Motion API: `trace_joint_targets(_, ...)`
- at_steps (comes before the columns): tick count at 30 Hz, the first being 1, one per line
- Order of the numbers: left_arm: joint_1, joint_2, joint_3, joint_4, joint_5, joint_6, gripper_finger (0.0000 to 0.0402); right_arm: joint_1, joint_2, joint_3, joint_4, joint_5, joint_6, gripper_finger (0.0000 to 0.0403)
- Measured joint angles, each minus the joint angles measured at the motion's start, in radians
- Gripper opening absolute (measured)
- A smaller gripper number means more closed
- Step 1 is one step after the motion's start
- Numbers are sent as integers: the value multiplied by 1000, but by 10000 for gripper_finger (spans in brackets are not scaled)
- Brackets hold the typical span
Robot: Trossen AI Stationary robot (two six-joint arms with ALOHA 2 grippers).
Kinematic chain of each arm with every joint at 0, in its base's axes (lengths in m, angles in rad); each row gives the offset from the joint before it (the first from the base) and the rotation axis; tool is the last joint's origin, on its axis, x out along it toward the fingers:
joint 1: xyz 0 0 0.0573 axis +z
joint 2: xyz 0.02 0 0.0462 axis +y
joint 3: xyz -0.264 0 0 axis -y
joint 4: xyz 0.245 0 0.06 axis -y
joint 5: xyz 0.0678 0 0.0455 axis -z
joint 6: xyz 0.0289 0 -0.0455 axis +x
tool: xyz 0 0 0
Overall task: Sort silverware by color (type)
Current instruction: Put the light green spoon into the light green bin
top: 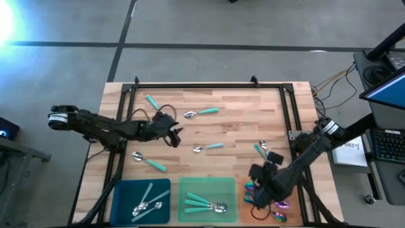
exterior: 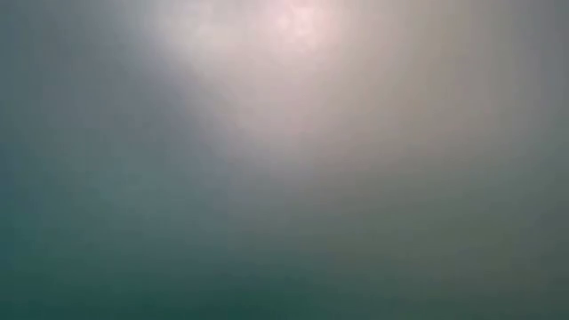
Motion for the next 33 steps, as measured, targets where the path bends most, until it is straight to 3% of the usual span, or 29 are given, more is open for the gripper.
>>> trace_joint_targets(7,62,-6,163,-488,30,226,149,-133,-2,0,-56,140,-159,126)
trace_joint_targets(11,140,-6,190,-643,36,364,149,-202,-4,0,-56,191,-271,124)
trace_joint_targets(13,210,-6,192,-660,41,363,149,-236,-5,0,-55,212,-298,123)
trace_joint_targets(20,597,12,185,-655,165,47,149,-340,-6,0,-54,282,-397,129)
trace_joint_targets(24,781,29,187,-627,242,-20,149,-385,-6,0,-50,283,-475,132)
trace_joint_targets(28,885,48,190,-580,329,-64,149,-406,-6,0,-44,333,-525,129)
trace_joint_targets(33,918,108,194,-529,335,-196,149,-412,-6,0,-41,388,-581,125)
